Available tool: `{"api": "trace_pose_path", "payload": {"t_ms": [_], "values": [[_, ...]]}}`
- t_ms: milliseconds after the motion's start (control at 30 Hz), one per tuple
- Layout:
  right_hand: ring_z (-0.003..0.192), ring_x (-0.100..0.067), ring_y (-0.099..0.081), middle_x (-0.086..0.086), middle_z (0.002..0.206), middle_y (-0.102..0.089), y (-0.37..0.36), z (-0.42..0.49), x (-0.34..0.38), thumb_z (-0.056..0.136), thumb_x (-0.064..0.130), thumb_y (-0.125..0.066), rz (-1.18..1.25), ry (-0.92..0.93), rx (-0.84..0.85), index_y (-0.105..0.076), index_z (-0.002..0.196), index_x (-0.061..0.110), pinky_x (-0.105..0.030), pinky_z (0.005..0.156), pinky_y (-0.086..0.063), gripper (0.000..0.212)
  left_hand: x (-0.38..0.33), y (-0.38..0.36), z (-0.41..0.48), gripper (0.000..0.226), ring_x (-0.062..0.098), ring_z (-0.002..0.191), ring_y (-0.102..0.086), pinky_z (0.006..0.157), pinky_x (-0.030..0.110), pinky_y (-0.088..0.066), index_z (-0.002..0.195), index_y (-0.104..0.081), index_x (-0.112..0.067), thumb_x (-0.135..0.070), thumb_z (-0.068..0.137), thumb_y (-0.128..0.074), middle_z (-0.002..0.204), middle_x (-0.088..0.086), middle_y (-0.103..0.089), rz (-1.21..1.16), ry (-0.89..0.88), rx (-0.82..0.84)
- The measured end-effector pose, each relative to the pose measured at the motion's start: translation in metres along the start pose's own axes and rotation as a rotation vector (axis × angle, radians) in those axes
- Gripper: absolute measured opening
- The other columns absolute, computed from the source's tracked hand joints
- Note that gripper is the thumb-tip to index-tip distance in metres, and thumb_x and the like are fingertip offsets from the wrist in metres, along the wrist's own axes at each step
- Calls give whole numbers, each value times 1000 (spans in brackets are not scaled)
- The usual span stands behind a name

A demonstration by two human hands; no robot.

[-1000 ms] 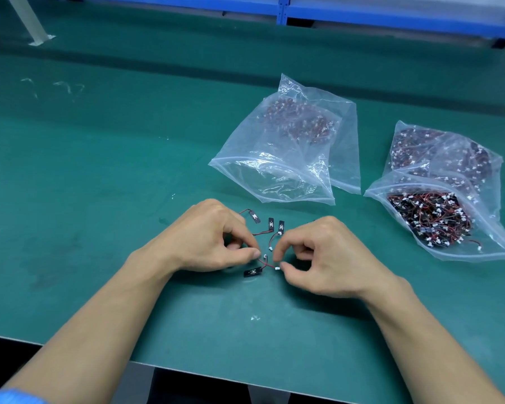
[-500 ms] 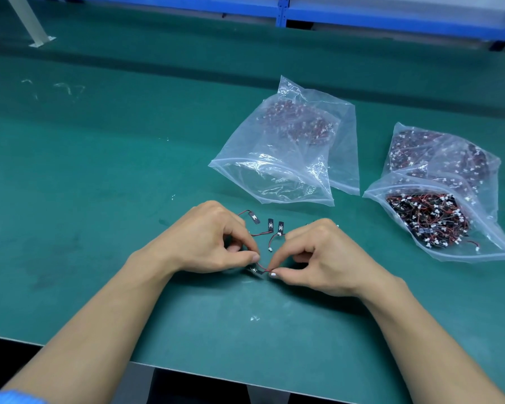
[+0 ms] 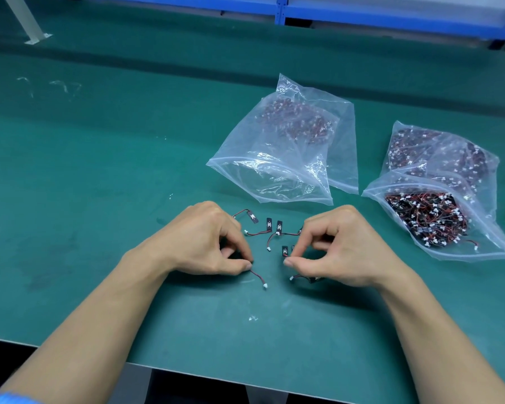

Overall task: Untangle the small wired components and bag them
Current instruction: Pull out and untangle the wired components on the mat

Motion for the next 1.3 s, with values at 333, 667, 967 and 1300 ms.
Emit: {"api": "trace_pose_path", "payload": {"t_ms": [333,667,967,1300], "values": [[52,-18,-25,-10,51,-38,-2,0,-3,76,44,-79,-46,-23,23,-77,73,28,-23,51,-24,16,-3,5,0,6,11,49,-46,52,23,-35,78,-81,-32,-30,73,-79,52,-5,-50,-91,-61,-51],[53,-12,-21,7,50,-23,19,-9,-23,62,46,-83,-94,-162,151,-73,69,29,-24,52,-19,21,12,29,-2,14,7,47,-38,50,22,-30,66,-74,-26,-28,80,-73,49,-9,-44,-70,3,-422],[51,-11,-21,8,50,-22,13,-15,-36,56,41,-96,-213,-330,307,-75,71,32,-21,48,-17,27,25,27,-1,17,8,46,-36,50,19,-29,64,-73,-26,-31,80,-73,49,-7,-47,-104,54,-438],[49,-10,-26,9,48,-26,16,-19,-41,73,30,-87,-146,-327,355,-75,75,35,-24,49,-24,13,29,28,-1,21,7,47,-37,49,13,-27,63,-73,-18,-29,81,-72,49,-5,-49,-129,75,-458]]}}
Point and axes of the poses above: each hand's wrist, its own z-axis towards the middle knuckle, its own y-axis out of the back of the hand, x = y × z, the point moved 7 cm from there along z, towards the middle knuckle
